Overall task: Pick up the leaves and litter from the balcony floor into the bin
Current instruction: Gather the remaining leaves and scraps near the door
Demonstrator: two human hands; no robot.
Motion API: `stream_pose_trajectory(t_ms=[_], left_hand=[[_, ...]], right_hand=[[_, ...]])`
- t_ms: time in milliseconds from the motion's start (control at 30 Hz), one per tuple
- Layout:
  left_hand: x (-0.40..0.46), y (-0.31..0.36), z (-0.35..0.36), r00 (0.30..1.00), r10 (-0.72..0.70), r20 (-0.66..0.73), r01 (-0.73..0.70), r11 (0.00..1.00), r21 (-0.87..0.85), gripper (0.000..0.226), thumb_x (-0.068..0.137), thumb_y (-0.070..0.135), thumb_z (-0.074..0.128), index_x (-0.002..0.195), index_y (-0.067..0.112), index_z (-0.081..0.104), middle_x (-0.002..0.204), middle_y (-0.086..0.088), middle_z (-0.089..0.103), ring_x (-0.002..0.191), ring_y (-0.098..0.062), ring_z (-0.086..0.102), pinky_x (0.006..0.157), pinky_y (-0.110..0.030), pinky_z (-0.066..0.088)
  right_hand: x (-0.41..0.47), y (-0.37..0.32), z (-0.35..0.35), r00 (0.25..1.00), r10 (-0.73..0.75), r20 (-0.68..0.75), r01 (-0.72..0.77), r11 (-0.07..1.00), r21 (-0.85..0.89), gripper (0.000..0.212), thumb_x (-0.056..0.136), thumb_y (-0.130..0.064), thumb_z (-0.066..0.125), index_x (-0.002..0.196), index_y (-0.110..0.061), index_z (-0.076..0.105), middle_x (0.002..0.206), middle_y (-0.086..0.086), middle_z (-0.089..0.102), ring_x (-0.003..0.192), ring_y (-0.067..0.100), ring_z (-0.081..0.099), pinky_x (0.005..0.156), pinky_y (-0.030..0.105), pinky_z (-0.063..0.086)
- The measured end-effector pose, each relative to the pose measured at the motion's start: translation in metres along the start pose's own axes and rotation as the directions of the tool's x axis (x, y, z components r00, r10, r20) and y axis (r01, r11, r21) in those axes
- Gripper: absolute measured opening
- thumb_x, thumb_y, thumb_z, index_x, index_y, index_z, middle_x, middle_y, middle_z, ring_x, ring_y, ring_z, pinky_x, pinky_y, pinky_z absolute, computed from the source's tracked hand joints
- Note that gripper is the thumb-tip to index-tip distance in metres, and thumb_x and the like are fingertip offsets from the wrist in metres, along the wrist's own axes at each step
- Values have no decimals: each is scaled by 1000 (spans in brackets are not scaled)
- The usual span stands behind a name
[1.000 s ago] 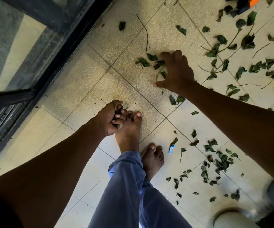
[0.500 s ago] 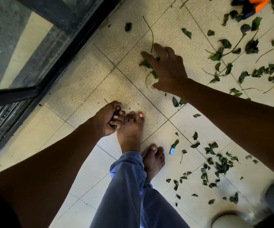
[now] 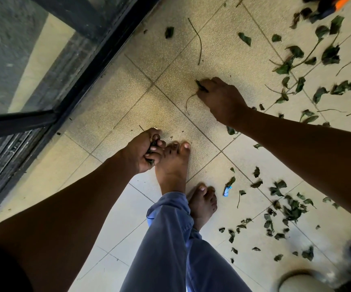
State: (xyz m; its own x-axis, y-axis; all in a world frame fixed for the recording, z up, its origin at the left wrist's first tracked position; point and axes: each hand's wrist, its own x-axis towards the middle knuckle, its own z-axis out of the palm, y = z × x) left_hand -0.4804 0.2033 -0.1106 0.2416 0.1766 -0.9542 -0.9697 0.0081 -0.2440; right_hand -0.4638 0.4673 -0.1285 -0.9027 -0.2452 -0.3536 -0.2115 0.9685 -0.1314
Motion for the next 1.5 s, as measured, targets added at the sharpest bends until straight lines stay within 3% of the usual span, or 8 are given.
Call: stream_pose_trajectory(t_ms=[267, 367, 467, 567, 733, 867, 1133, 1500], left_hand=[[-22, -4, 9, 999, 16, 42, -13, 998, -58, 43, 99, 27, 52, 57, 22, 43, 57, 5, 41, 33, -4, 30, 24, -14, 18], [-36, -15, 24, 998, 6, 56, 0, 995, -96, 43, 99, 27, 49, 58, 22, 43, 58, 4, 40, 33, -4, 31, 24, -15, 18], [-62, -28, 46, 996, 10, 93, 0, 995, -100, 43, 99, 26, 48, 57, 21, 42, 57, 3, 43, 32, -4, 32, 25, -14, 17], [-81, -44, 70, 992, 2, 124, 12, 994, -107, 43, 100, 26, 47, 57, 21, 41, 55, 2, 45, 31, -5, 34, 25, -14, 19], [-117, -59, 123, 974, 124, 188, -102, 987, -123, 35, 101, 26, 43, 66, 22, 46, 47, 8, 41, 31, -2, 33, 26, -14, 22], [-142, -68, 160, 938, 233, 256, -198, 968, -155, 67, 104, 32, 37, 41, 18, 54, 38, 5, 46, 34, -7, 49, 39, -11, 39], [-152, -63, 174, 900, 247, 360, -212, 968, -134, 52, 93, 30, 43, 45, 14, 56, 54, -2, 56, 48, -16, 56, 54, -18, 50], [-141, -52, 155, 934, 290, 207, -296, 955, -2, 57, 98, 33, 40, 43, 21, 43, 57, 4, 34, 55, -8, 30, 62, -24, 15]], right_hand=[[12, -5, 3, 946, 317, 74, -324, 899, 296, 19, 76, 4, 61, 90, -2, 73, 96, 16, 68, 91, 38, 66, 73, 37, 54], [7, -6, -3, 704, 644, 299, -679, 487, 550, 5, 80, -12, 74, 82, -15, 78, 88, 1, 77, 85, 18, 73, 81, 30, 60], [-25, -25, -37, 532, 591, 606, -658, -162, 736, 11, 75, -6, 86, 75, -13, 78, 78, 0, 78, 75, 15, 76, 76, 31, 62], [-73, -52, -98, 637, 391, 664, -346, -624, 700, 13, 80, 12, 73, 88, 2, 74, 80, 14, 76, 77, 25, 76, 75, 32, 62], [-120, -92, -181, 684, 382, 621, -27, -838, 544, 20, 82, 13, 67, 99, 1, 71, 80, 10, 75, 75, 19, 72, 82, 30, 60], [-138, -118, -209, 549, 647, 529, 5, -635, 772, 23, 79, 12, 74, 99, 0, 76, 85, 11, 77, 78, 20, 72, 75, 28, 58], [-144, -122, -212, 617, 749, -241, -362, 541, 759, 15, 74, 1, 62, 74, -9, 74, 73, 6, 69, 65, 22, 64, 57, 30, 51], [-142, -132, -216, 719, 687, -107, -374, 512, 773, 23, 86, -2, 60, 108, -7, 59, 76, 9, 68, 57, 34, 65, 49, 37, 52]])
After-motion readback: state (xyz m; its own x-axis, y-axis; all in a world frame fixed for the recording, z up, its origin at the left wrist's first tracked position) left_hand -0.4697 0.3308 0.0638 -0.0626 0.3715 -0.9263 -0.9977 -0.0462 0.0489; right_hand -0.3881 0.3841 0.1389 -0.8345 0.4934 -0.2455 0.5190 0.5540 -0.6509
